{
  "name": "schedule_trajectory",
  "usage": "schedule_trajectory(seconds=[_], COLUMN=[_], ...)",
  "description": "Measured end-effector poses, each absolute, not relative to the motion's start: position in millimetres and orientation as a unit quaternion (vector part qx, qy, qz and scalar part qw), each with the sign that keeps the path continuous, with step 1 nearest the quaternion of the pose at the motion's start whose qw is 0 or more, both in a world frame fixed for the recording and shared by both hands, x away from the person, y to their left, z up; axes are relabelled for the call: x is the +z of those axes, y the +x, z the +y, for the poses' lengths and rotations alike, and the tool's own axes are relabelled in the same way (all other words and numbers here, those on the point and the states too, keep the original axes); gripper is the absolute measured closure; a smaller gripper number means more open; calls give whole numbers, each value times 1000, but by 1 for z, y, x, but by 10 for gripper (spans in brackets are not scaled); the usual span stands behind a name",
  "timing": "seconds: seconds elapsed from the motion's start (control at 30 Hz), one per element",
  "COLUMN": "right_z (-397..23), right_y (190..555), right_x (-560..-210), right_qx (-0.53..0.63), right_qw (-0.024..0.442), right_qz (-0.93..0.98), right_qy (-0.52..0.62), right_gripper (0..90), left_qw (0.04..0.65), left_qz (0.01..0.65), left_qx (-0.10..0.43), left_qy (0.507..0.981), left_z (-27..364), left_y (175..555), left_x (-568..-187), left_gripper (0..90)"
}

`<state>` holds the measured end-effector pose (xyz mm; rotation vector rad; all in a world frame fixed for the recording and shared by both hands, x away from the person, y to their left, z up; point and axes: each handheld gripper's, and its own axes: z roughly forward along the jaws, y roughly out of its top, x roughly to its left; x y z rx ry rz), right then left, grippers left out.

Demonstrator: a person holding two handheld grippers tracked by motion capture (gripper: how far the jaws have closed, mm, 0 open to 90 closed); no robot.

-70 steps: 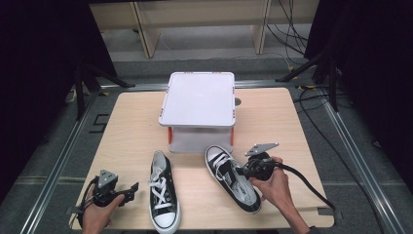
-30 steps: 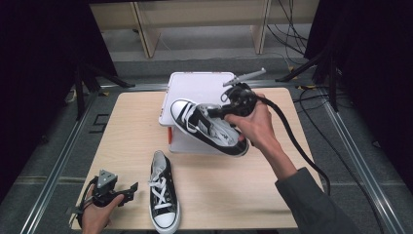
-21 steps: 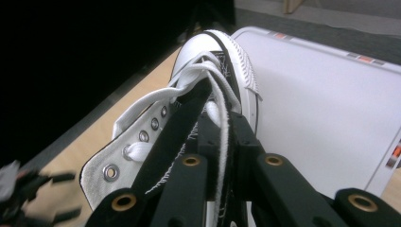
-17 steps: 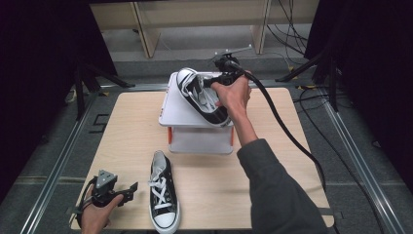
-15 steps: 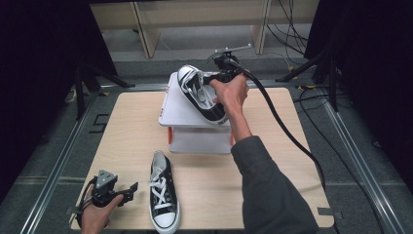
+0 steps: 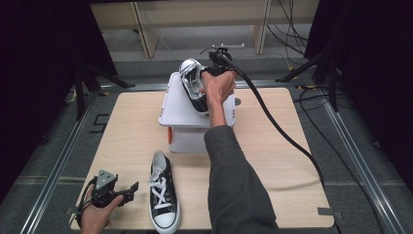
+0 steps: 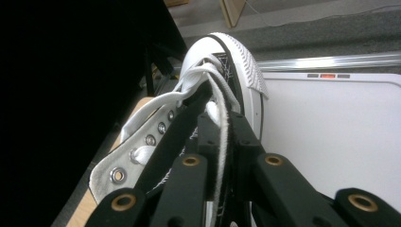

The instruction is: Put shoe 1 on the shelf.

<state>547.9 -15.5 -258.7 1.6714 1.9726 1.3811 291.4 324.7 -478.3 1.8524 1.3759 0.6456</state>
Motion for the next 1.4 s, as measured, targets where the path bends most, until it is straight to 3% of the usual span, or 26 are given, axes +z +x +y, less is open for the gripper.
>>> schedule_trajectory(seconds=[0.5,0.73,0.83,1.1,1.4], right_z=[-4,-9,-15,-34,-34], right_y=[540,540,541,533,500], right_x=[-271,-273,-270,-255,-249], right_qx=[475,429,422,441,447], right_qw=[91,110,89,76,49], right_qz=[646,690,697,741,800], right_qy=[591,573,573,500,398], right_gripper=[829,770,763,684,655], left_qw=[367,360,357,359,360], left_qz=[532,530,532,532,535], left_qx=[252,254,255,254,251], left_qy=[720,724,724,723,722], left_z=[323,324,324,323,324], left_y=[291,291,291,291,291], left_x=[-477,-477,-476,-478,-478], left_gripper=[156,156,155,155,155])
